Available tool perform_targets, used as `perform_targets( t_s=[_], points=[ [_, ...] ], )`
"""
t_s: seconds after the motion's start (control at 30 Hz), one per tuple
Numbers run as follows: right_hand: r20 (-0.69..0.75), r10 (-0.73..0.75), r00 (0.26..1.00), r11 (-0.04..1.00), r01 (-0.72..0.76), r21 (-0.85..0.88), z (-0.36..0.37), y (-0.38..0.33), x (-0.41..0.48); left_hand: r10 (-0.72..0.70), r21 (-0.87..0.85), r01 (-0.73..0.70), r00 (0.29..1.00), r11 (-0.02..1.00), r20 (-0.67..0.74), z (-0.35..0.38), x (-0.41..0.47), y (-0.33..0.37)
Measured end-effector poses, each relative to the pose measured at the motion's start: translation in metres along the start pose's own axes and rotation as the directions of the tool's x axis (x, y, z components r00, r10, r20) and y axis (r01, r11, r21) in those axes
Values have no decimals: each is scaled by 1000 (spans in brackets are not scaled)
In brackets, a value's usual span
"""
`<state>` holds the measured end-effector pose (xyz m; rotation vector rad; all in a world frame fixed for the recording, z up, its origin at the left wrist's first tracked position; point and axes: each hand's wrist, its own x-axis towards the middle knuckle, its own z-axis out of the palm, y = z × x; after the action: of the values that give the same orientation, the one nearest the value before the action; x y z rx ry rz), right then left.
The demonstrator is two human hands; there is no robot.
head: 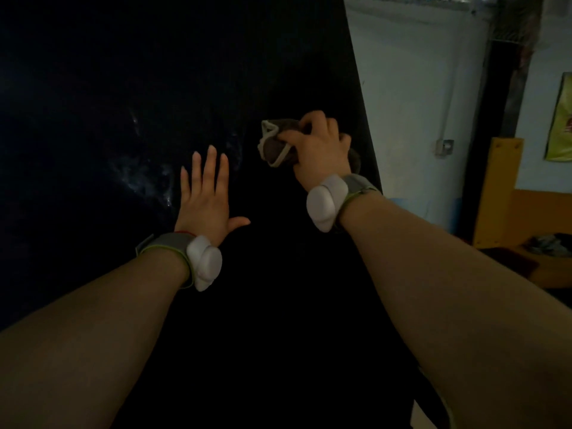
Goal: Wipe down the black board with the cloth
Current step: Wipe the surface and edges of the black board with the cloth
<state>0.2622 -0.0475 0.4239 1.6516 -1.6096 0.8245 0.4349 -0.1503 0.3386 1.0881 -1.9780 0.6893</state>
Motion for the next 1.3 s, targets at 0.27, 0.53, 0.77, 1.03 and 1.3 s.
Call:
perform_targets(
  t_s=[0.27,0.53,0.77,1.03,1.3],
  points=[
    [171,-122,978,992,124,0,40,5,-54,39,-37,-40,999,999,-33,-7,-7,0],
    [211,-167,963,986,160,50,84,11,-111,46,-61,-47,999,997,-22,20,-58,1],
    [390,-183,903,982,186,29,111,16,-166,-4,-31,5,1000,1000,24,35,-68,6],
    [5,1,1000,982,-1,188,45,10,-104,-13,-44,13,1000,999,5,41,-67,6],
    [148,-21,989,996,8,88,83,10,-119,11,-30,-12,1000,999,-14,41,-68,4]
  ],
)
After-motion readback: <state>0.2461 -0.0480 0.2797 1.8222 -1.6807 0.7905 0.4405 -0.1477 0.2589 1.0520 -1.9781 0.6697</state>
